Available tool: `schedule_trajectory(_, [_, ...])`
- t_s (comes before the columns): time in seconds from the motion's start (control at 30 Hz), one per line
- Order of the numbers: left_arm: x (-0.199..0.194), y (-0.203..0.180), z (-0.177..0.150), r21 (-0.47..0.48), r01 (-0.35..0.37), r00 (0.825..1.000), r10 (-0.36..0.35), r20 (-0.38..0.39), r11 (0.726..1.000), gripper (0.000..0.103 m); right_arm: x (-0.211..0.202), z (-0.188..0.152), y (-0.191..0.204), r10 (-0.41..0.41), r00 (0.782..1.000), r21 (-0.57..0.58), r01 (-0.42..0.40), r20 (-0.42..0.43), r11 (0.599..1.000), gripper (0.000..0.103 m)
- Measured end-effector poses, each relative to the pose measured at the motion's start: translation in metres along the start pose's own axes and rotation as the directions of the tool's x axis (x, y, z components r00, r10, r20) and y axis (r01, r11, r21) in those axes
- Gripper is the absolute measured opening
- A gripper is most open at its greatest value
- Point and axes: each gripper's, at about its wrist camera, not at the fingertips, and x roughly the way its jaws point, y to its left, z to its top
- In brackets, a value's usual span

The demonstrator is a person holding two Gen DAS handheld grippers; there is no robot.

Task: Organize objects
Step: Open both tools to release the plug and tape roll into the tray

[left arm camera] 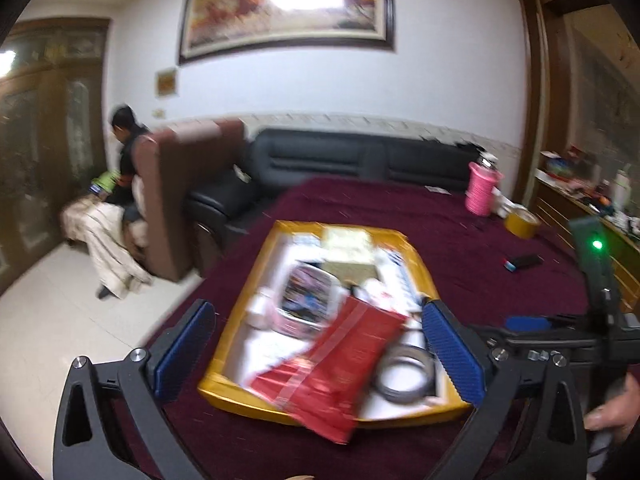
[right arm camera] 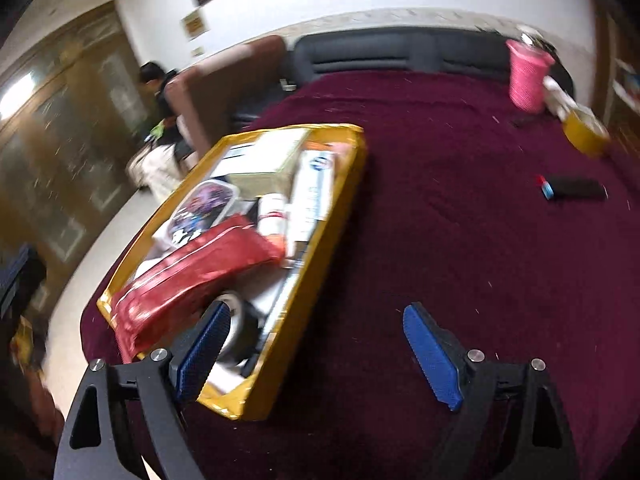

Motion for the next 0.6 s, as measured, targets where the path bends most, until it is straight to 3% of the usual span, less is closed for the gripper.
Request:
schedule_trajectory(0.37, [0.032, -0.020, -0.011, -0.151, 0.089, 0.982, -0.112, -0.155, 0.985, 0.103, -0.018, -0.013, 0.009, -0.180, 0.977, -0.067, 0.188, 0.111, 0.980, 0.094])
schedule_trajectory(0.47, [0.036, -0.028, -0.017, -0.146, 0.061, 0.977, -0.089, -0.194, 0.987, 0.103, -0.017, -0.017, 0.007, -0.186, 0.976, -0.067, 0.194, 0.113, 0.979, 0.095])
schedule_trajectory(0.6, [0.036, -0.039, -0.020, -0.090, -0.022, 0.977, 0.003, -0.211, 0.996, 0.103, -0.019, -0.020, 0.004, -0.234, 0.962, -0.073, 0.246, 0.138, 0.967, 0.095])
